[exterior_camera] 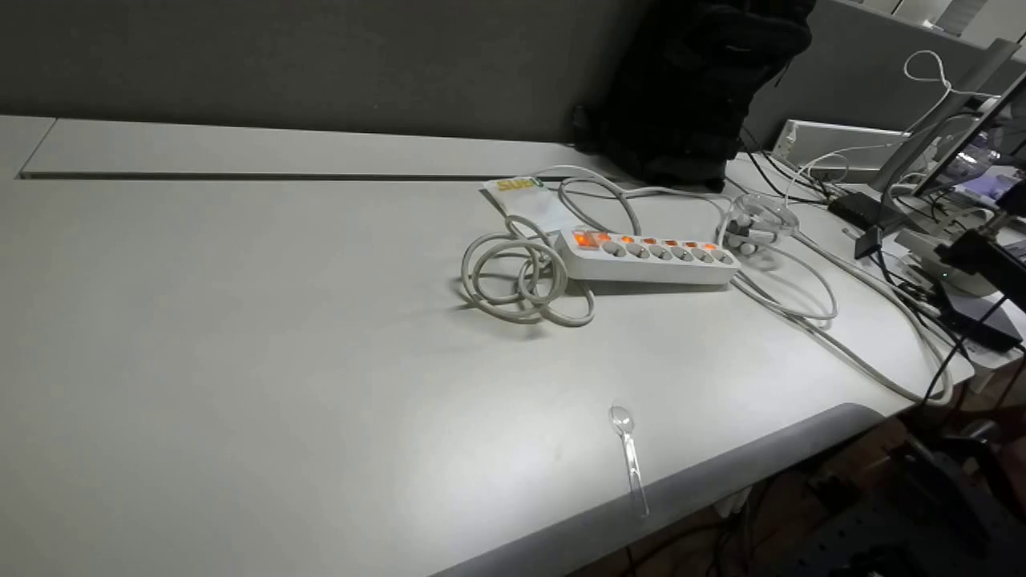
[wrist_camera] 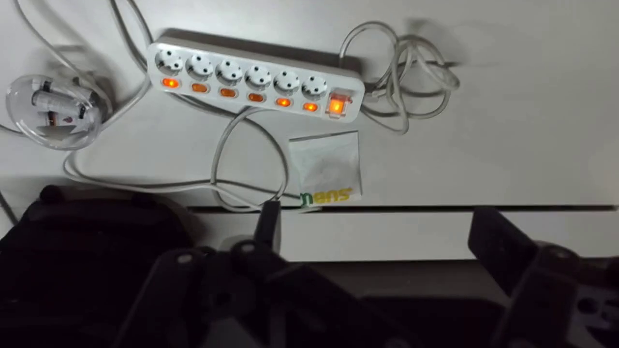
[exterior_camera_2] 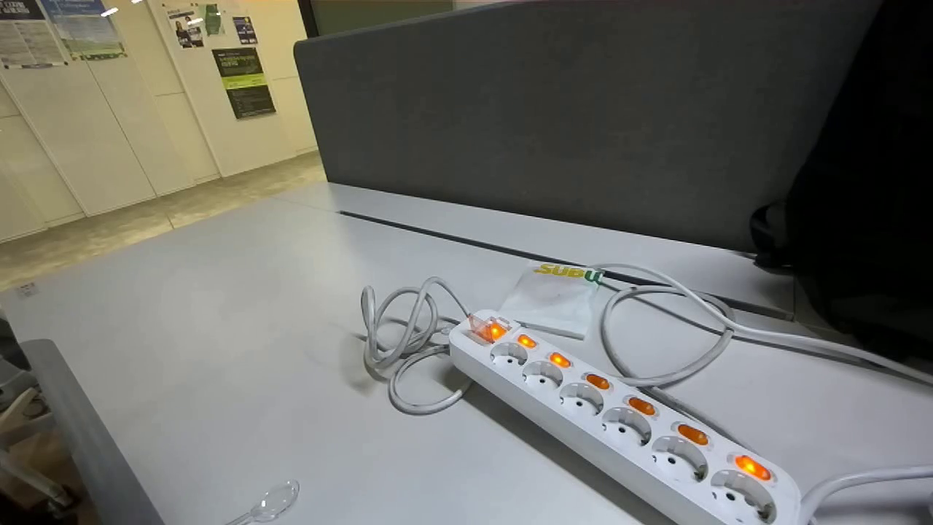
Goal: Turn on the third switch from the right
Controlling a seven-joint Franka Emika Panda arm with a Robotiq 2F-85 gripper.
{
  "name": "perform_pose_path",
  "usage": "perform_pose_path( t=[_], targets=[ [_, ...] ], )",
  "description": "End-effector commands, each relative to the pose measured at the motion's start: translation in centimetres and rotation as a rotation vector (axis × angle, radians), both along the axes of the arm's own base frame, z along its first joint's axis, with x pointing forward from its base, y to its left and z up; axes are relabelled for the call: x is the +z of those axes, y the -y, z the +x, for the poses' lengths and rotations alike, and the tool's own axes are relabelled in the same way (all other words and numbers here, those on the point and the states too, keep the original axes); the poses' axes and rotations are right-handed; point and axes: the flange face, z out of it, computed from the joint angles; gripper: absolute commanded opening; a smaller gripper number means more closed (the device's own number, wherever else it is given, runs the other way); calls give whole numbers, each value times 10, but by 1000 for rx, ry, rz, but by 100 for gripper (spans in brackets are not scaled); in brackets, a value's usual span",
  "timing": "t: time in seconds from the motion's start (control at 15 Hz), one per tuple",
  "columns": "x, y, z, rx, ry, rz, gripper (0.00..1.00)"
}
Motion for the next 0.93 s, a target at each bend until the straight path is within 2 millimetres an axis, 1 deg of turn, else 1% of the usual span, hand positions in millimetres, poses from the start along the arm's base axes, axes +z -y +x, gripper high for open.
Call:
perform_pose_path(
  t=[0.0,0.13,0.2,0.27,0.33,0.4,0.47,0.6,0.73,0.87],
  targets=[
    [-27,23,25,-137,83,-40,100],
    [-55,41,41,-202,84,-66,100],
    [-73,49,48,-222,50,-60,100],
    [-88,55,54,-243,31,-60,75],
    [-106,61,59,-262,3,-51,75],
    [-122,67,64,-282,-26,-48,69],
    [-139,73,69,-297,-63,-41,60],
    [-169,85,76,-317,-133,-28,47],
    [-193,95,82,-334,-181,-8,33],
    [-209,108,90,-348,-187,-1,19]
  ],
)
